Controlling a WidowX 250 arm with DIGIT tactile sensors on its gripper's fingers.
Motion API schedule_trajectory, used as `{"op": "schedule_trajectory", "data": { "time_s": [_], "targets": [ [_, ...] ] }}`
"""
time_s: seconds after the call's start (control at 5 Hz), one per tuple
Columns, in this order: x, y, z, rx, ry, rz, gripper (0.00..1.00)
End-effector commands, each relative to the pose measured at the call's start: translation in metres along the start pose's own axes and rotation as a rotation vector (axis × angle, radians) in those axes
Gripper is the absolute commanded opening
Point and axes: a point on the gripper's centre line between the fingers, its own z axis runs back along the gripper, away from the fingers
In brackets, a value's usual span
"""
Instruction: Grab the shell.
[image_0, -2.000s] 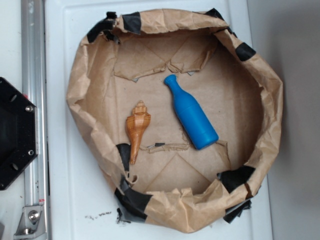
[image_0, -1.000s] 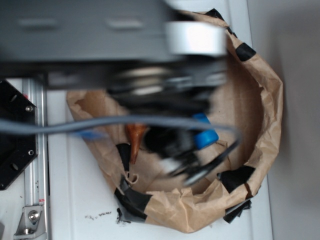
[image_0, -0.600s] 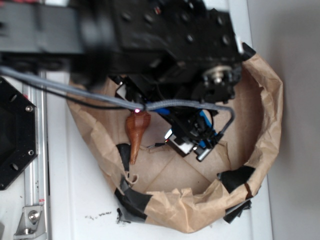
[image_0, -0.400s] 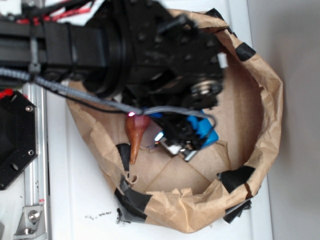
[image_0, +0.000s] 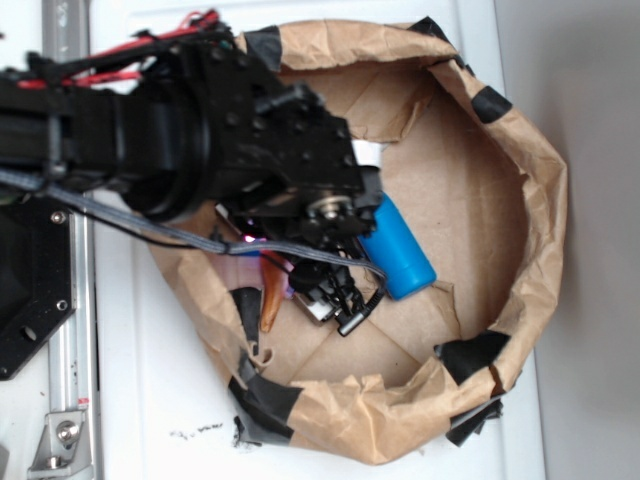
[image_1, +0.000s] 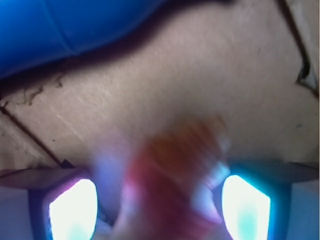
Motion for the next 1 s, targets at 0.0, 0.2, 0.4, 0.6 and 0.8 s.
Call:
{"op": "schedule_trajectory", "data": {
  "time_s": [0.0,0.2,0.4,0.6,0.8],
  "targets": [
    [-0.013,0.006,-0.012,-0.034,-0.054,-0.093,0.0],
    [-0.006,-0.002,0.017,-0.005,-0.139,-0.286,0.0],
    [-0.001,-0.013,0.07,-0.001,-0.327,-0.537,0.0],
    [0.0,-0.017,0.123,-0.003,-0.43,-0.636,0.0],
    [0.002,-0.024,0.155,0.043,-0.416,-0.693,0.0]
  ]
}}
